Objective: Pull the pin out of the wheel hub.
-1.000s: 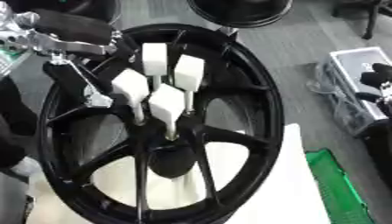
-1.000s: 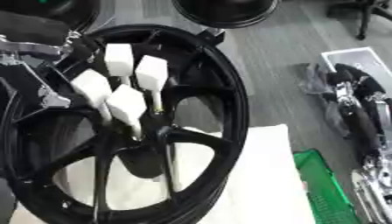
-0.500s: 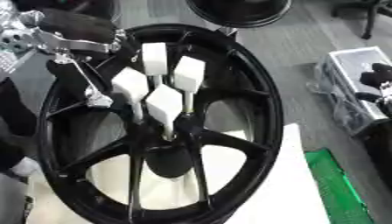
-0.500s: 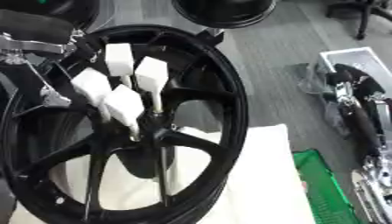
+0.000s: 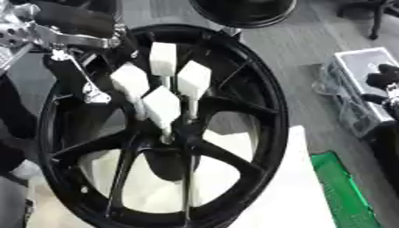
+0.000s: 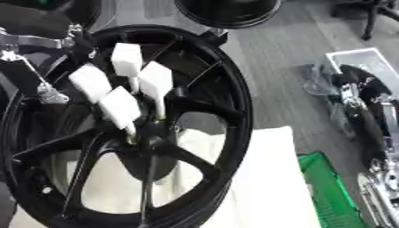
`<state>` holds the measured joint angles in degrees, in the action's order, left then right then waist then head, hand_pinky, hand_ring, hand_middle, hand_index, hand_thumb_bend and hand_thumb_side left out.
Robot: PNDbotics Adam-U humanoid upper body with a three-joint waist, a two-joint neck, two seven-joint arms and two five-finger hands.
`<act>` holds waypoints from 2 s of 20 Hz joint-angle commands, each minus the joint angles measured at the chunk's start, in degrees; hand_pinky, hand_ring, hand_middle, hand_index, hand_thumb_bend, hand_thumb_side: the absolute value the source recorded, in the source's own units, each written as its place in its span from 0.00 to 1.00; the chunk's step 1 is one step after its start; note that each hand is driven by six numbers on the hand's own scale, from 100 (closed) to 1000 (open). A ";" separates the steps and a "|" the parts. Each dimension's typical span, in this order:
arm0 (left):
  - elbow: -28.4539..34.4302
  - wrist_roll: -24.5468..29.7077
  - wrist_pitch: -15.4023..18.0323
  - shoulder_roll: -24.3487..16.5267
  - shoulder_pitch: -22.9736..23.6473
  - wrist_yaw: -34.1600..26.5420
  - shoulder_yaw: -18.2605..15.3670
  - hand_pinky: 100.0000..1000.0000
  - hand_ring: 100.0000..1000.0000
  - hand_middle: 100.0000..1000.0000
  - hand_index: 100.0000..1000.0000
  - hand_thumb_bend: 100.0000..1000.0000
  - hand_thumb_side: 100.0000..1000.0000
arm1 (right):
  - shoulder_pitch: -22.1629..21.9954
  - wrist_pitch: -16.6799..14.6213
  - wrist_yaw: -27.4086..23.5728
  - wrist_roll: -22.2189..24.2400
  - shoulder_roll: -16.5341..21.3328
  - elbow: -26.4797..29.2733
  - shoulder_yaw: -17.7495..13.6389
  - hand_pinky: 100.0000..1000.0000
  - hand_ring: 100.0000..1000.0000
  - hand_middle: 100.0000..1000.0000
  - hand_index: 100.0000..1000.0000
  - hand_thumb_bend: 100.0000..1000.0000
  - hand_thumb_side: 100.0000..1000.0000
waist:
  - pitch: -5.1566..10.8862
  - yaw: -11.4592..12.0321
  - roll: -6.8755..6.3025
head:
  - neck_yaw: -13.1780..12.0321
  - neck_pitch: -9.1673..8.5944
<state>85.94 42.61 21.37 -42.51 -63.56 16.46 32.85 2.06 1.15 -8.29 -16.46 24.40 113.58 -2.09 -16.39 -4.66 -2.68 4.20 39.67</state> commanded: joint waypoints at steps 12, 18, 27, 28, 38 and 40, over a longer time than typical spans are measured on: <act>11.73 8.43 -0.35 -8.54 2.64 -17.45 -19.67 0.43 0.41 0.37 0.28 0.00 0.11 | -0.10 -0.36 0.39 -0.39 1.07 1.01 -0.99 0.70 0.81 0.67 0.78 0.00 0.63 | 0.87 1.20 0.44 | 1.53 0.44; 15.01 1.81 -3.29 -15.38 12.21 -22.37 -28.98 0.42 0.41 0.36 0.28 0.00 0.11 | -0.39 -0.62 0.48 -1.02 1.00 1.01 -1.56 0.70 0.81 0.67 0.78 0.00 0.62 | 0.74 1.94 0.47 | 0.72 0.40; 13.23 -9.32 -4.72 -21.85 30.44 -17.75 -40.37 0.42 0.41 0.36 0.28 0.00 0.10 | -1.41 -1.07 1.32 -2.25 0.66 1.01 -2.62 0.70 0.81 0.67 0.78 0.00 0.62 | 0.49 3.50 0.51 | -0.03 0.37; 12.86 -10.32 -4.82 -21.91 32.23 -16.43 -41.18 0.42 0.41 0.36 0.28 0.00 0.10 | -1.51 -1.11 1.38 -2.42 0.62 1.01 -2.76 0.70 0.81 0.67 0.78 0.00 0.62 | 0.47 3.66 0.50 | -0.04 0.39; 10.34 -14.26 -5.68 -18.45 42.39 -6.32 -43.26 0.47 0.43 0.39 0.31 0.00 0.13 | -1.81 -1.41 1.19 -3.04 0.62 1.01 -3.32 0.70 0.81 0.67 0.78 0.00 0.61 | 0.70 4.22 0.58 | -2.09 0.40; 10.07 -13.81 -5.80 -17.82 43.15 -6.11 -43.22 0.52 0.48 0.43 0.39 0.00 0.11 | -1.80 -1.44 1.08 -3.05 0.66 1.01 -3.36 0.70 0.81 0.67 0.78 0.00 0.61 | 0.75 4.21 0.57 | -2.86 0.38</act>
<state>95.88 28.86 15.68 -58.97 -20.11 9.99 -9.10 0.02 -0.17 -7.28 -19.35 24.37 113.58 -4.92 -16.64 -0.53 -2.07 1.89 40.16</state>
